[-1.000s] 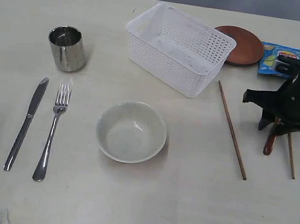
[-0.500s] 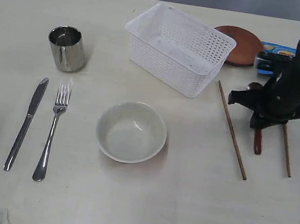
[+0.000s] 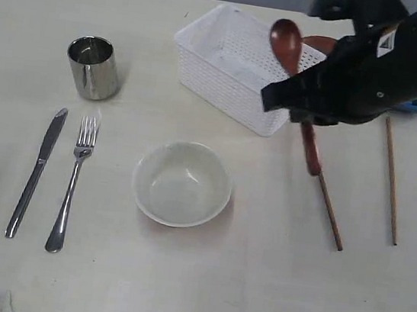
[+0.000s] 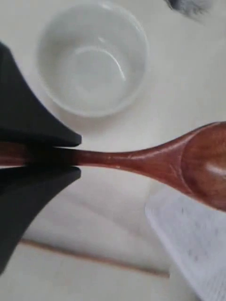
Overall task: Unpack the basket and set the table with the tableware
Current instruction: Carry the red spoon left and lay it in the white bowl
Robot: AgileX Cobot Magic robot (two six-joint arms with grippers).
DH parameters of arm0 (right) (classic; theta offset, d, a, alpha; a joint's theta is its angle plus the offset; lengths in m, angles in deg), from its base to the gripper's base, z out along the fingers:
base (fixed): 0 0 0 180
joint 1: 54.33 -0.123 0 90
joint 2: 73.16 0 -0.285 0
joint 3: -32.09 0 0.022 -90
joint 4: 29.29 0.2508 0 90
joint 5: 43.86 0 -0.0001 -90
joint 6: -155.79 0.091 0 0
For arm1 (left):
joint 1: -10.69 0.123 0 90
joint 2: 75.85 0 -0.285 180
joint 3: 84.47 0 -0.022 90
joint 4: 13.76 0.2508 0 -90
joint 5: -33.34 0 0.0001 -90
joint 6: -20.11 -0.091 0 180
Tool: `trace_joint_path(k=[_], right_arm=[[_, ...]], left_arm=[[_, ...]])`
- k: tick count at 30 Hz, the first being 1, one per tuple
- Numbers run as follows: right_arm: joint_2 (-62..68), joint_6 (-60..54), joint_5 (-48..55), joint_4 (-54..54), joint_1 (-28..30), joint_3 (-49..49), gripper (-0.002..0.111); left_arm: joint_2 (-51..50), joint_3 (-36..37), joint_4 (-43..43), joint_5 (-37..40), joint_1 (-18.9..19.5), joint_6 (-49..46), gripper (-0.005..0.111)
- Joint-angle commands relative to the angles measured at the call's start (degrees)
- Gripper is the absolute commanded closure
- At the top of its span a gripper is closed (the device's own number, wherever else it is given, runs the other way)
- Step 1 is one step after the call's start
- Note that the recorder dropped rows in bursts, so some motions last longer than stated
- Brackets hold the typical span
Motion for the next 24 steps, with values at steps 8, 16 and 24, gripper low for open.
trace_joint_path(k=[8, 16, 24], right_arm=[[7.26, -8.97, 17.04, 3.64, -13.35, -6.56, 0.109], [18.15, -7.08, 25.70, 2.89, -15.96, -14.84, 0.109], [25.69, -5.18, 28.97, 0.46, -16.99, -18.95, 0.109]], left_arm=[[0.21, 0.16, -0.20, -0.54, 0.06, -0.03, 0.107], [0.21, 0.16, -0.20, -0.54, 0.06, -0.03, 0.107], [0.21, 0.16, -0.20, -0.54, 0.06, -0.03, 0.107]])
